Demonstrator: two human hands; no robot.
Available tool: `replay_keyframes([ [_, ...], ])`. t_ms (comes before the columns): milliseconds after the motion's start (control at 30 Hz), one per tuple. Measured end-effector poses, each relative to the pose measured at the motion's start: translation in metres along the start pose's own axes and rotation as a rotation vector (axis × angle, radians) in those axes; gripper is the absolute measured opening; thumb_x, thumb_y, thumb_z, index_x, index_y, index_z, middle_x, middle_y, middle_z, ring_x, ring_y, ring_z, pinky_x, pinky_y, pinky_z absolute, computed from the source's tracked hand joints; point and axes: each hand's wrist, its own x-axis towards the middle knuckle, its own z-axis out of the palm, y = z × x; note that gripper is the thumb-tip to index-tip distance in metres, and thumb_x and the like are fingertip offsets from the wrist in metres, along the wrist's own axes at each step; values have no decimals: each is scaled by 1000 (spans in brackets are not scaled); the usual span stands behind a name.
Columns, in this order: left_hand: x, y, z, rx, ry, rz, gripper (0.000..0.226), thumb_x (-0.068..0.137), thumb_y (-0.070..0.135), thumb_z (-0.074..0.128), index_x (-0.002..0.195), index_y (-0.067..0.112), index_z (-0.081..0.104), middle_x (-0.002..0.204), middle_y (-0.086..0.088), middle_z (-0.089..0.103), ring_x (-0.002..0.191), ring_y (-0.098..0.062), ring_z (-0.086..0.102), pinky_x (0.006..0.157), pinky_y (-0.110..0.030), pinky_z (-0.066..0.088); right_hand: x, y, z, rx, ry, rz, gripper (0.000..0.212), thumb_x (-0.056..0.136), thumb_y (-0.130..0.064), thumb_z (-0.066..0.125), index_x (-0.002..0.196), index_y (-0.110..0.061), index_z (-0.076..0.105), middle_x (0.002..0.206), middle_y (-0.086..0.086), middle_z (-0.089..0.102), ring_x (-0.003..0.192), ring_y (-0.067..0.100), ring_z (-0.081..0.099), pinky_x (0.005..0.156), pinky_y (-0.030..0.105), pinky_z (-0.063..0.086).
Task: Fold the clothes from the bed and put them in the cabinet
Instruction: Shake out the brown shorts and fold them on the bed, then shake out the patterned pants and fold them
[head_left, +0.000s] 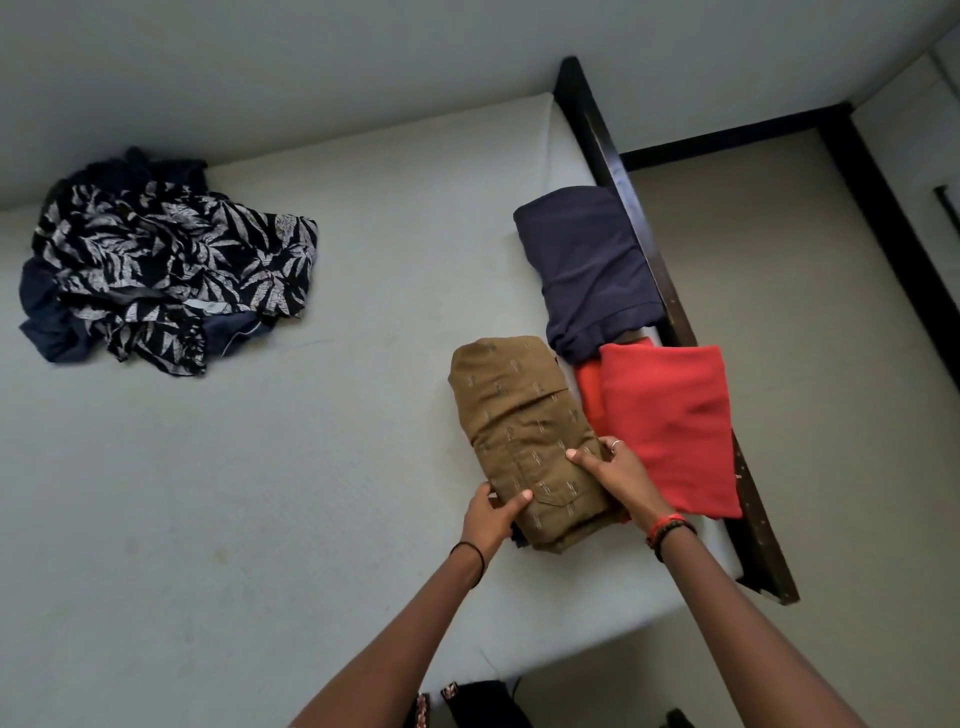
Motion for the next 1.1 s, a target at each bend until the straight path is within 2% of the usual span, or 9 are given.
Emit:
replay_keyframes([
  [100, 2, 0, 4, 150, 44, 50, 50, 84, 29, 69, 125, 8, 48, 122, -11, 60, 99, -21, 57, 79, -26, 48, -5, 5, 1, -241, 103, -26, 46, 81, -28, 73, 116, -5, 54, 114, 15, 65, 101, 29, 61, 85, 32, 48],
  [233, 1, 6, 4, 216, 11, 54, 60, 84, 30, 69, 131, 8, 39, 131, -11, 52, 117, -25, 53, 89, -27, 44, -30, 2, 21, -677, 334, -238, 64, 86, -27, 64, 140, -6, 37, 123, 18, 54, 115, 36, 50, 92, 42, 42],
  [367, -8, 21, -12, 284, 10, 80, 76, 82, 29, 71, 140, 6, 28, 138, -15, 44, 124, -27, 47, 97, -30, 42, -51, -12, 34, -753, 417, -341, 62, 84, -22, 64, 140, -8, 40, 119, 14, 54, 111, 31, 50, 90, 42, 42],
  [433, -10, 30, -26, 337, 34, 80, 85, 82, 34, 71, 145, 6, 21, 142, -18, 39, 128, -28, 44, 100, -33, 41, -54, -17, 38, -763, 388, -353, 58, 84, -20, 63, 137, -8, 43, 117, 14, 55, 110, 31, 51, 89, 42, 43],
  [500, -10, 43, -49, 361, 73, 92, 83, 83, 36, 69, 145, 8, 23, 142, -18, 39, 128, -28, 44, 100, -32, 40, -55, -29, 46, -797, 346, -397, 53, 83, -19, 62, 133, -8, 48, 116, 15, 57, 108, 33, 53, 87, 42, 45],
  [700, 3, 79, -139, 380, 239, 162, 57, 86, 30, 67, 132, 7, 43, 128, -16, 51, 115, -24, 53, 88, -25, 40, -44, -91, 90, -821, 215, -529, 41, 89, -15, 52, 129, -4, 50, 116, 16, 55, 109, 33, 50, 93, 43, 41],
  [800, 12, 96, -187, 423, 357, 224, 40, 91, 25, 61, 123, 4, 52, 124, -17, 55, 110, -26, 55, 88, -28, 41, -30, -122, 120, -813, 156, -638, 38, 90, -9, 49, 127, -2, 51, 113, 17, 56, 106, 34, 51, 91, 41, 41],
  [967, 34, 116, -265, 523, 529, 328, 25, 93, 18, 55, 112, 3, 61, 117, -18, 58, 107, -29, 57, 93, -32, 42, 0, -184, 185, -883, -27, -713, 38, 94, -13, 41, 131, -7, 45, 106, 16, 64, 102, 35, 57, 79, 40, 42],
  [1100, 55, 138, -302, 622, 626, 417, 27, 90, 14, 57, 115, 4, 59, 120, -18, 53, 111, -32, 53, 98, -40, 41, 30, -219, 242, -973, -139, -755, 48, 95, -17, 45, 141, -6, 32, 124, 18, 52, 114, 37, 49, 90, 43, 43],
])
